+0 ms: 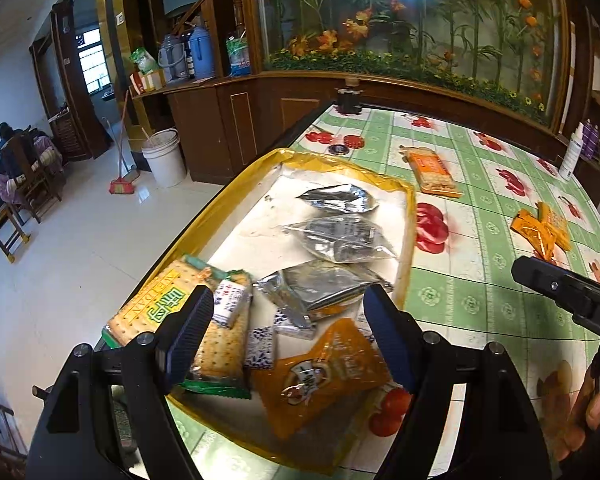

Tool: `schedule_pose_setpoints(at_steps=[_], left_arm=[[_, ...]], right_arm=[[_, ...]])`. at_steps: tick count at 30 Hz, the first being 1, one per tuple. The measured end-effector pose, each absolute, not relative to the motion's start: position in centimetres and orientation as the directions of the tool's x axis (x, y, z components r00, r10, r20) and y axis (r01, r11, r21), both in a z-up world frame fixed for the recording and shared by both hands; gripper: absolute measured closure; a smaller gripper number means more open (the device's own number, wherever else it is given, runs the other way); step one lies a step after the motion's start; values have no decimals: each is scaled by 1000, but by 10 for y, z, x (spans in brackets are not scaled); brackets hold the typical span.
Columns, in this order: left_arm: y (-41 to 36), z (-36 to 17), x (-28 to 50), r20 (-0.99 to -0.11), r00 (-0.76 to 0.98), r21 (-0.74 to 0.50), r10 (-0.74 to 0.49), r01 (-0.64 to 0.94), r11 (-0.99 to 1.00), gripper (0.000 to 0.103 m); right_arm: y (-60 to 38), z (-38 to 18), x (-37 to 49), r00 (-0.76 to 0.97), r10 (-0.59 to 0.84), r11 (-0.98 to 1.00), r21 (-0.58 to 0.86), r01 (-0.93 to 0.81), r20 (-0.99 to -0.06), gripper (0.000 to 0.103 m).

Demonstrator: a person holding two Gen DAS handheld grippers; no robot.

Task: Organize snacks
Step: 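Open both tools to drop the milk packets into the tray and withdraw, then move both open tools toward the orange snack packs on the table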

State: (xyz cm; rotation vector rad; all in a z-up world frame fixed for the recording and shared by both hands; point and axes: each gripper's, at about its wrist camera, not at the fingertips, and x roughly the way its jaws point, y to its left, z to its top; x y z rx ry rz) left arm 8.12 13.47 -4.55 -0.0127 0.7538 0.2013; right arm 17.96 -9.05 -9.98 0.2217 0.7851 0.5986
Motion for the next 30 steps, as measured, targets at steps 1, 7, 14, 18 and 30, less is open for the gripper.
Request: schedule_pose_setpoints(at_steps=[1,7,14,18,30], left_arm=[[131,-45,81,-680,713,60,172,-180,982,25],[103,-43,89,-686,716,54,130,-128,990,25],[65,-43,100,-697,714,53,69,-44,998,25],[51,-42,107,-705,708,41,40,-16,999,25],[-1,-39,186,-722,691,11,-39,67,998,25]], right_arm=[[-100,-102,179,559,574,819,405,-407,-598,53],[-146,-110,171,596,527,849,416,-327,-606,51],[-194,-119,169,635,458,883,403,-243,-622,49],[-214,-125,174,641,428,895,397,-204,-637,48],[-207,-128,227,660,331,943,214,-255,-675,45]])
